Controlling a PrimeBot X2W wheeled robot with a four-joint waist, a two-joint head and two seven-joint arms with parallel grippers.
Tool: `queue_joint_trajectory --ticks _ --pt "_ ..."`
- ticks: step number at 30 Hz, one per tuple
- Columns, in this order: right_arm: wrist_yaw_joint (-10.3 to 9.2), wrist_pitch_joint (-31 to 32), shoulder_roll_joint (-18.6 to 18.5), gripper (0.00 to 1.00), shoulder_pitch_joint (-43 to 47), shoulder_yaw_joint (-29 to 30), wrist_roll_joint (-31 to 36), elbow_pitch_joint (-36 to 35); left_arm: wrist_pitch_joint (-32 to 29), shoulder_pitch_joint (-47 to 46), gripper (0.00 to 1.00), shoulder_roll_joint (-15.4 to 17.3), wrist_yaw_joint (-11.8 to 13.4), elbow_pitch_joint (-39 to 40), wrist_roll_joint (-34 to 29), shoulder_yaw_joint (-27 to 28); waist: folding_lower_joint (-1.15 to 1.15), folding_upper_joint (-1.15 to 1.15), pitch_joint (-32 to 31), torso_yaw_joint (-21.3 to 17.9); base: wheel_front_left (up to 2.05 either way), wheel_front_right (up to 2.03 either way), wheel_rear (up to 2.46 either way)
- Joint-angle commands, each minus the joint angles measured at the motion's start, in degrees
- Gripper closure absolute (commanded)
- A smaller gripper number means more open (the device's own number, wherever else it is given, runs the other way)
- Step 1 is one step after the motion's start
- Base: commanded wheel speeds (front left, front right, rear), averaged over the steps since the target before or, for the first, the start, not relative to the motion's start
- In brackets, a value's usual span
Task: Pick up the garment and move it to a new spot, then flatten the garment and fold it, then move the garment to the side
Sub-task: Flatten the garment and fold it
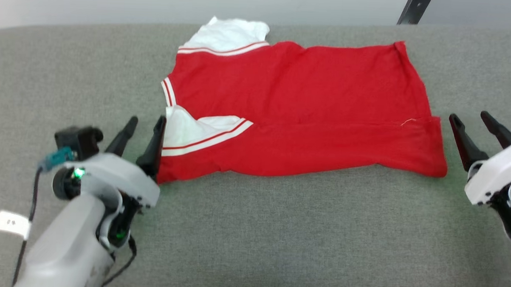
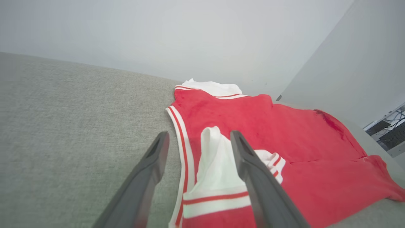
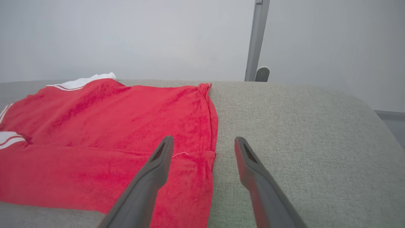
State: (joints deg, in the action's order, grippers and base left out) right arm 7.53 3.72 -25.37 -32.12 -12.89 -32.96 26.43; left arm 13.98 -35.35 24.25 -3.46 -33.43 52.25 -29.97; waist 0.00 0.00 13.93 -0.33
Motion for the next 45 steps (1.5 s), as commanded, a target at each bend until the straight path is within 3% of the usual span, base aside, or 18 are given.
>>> queue_joint_trajectory --ticks 1,6,10,11,16,20,26,33,34,35,36,37,40,45 --pt "-0.09 -1.20 -0.18 0.00 1.63 0.48 0.36 -0.96 0.49 1.83 0.00 0.42 0.67 1.19 -0.83 0.38 0.00 0.00 -1.46 -0.38 0.00 0.00 0.00" --pt "-0.09 -3.36 0.14 0.00 7.36 2.30 1.49 -5.53 1.04 7.24 0.00 3.70 3.41 7.89 -6.87 -0.85 0.00 0.00 -2.66 -0.50 0.00 0.00 0.00" --pt "-0.09 -2.57 0.97 0.00 11.41 4.65 2.51 -10.03 -5.11 9.03 0.00 8.97 2.06 13.11 -11.42 -5.92 0.00 0.00 -2.33 -0.68 0.00 0.00 0.00" --pt "-0.09 -2.57 0.97 0.00 11.41 4.65 2.51 -10.03 -5.11 9.03 0.00 8.97 2.06 13.11 -11.42 -5.92 0.00 0.00 -2.33 -0.68 0.00 0.00 0.00" --pt "-0.09 -0.33 2.32 0.00 13.75 7.14 3.77 -14.92 -22.20 7.27 0.00 15.09 -0.69 18.96 -8.81 -9.43 0.00 0.00 -0.69 -1.08 0.00 0.00 0.00" --pt "-0.09 0.91 3.90 0.00 14.03 7.88 4.52 -17.01 -34.14 4.21 0.00 18.18 -1.32 21.24 -6.08 -10.61 0.00 0.00 0.72 -1.71 0.00 0.00 0.00" --pt "-0.09 1.92 5.22 0.00 12.97 7.20 4.96 -18.19 -42.32 -0.13 0.00 18.08 -1.55 20.58 -3.85 -11.34 0.00 0.00 2.56 -3.18 0.00 0.00 0.00" --pt "-0.09 2.08 5.30 0.00 12.01 7.08 4.83 -18.13 -43.74 -1.90 0.00 15.98 -2.51 15.52 -3.72 -13.03 0.00 0.00 3.97 -4.63 0.00 0.00 0.00" --pt "-0.09 2.12 5.21 0.00 12.03 7.14 4.86 -18.10 -43.49 -2.03 0.03 15.71 -2.57 14.81 -3.76 -13.22 0.00 0.00 4.02 -4.74 0.00 0.00 0.00" --pt "-0.09 2.36 5.12 0.00 12.09 7.17 4.89 -18.05 -43.22 -2.13 0.51 15.45 -2.69 14.20 -3.89 -13.43 0.00 0.00 4.04 -4.79 0.00 0.00 0.00" --pt "-0.09 2.75 4.95 0.00 12.17 6.95 4.90 -18.00 -42.96 -2.15 0.89 15.25 -2.76 13.79 -4.02 -13.63 0.00 0.00 4.02 -4.82 0.00 0.00 0.00" --pt "-0.09 3.38 4.72 0.00 12.20 6.62 4.87 -18.04 -42.92 -2.10 1.00 15.08 -2.93 13.38 -3.82 -13.84 0.00 0.00 3.96 -4.81 0.00 0.00 0.00" --pt "-0.09 7.06 3.58 0.00 11.54 5.61 4.49 -18.05 -42.55 -2.27 1.00 14.48 -3.39 12.95 -3.25 -14.29 0.00 0.00 3.73 -4.52 0.00 0.00 0.00" --pt "-0.09 18.74 0.11 0.00 7.94 1.95 3.68 -17.14 -42.17 -3.25 1.00 13.62 -3.71 13.08 -3.48 -15.24 0.00 0.00 3.77 -3.32 0.00 0.00 0.00"
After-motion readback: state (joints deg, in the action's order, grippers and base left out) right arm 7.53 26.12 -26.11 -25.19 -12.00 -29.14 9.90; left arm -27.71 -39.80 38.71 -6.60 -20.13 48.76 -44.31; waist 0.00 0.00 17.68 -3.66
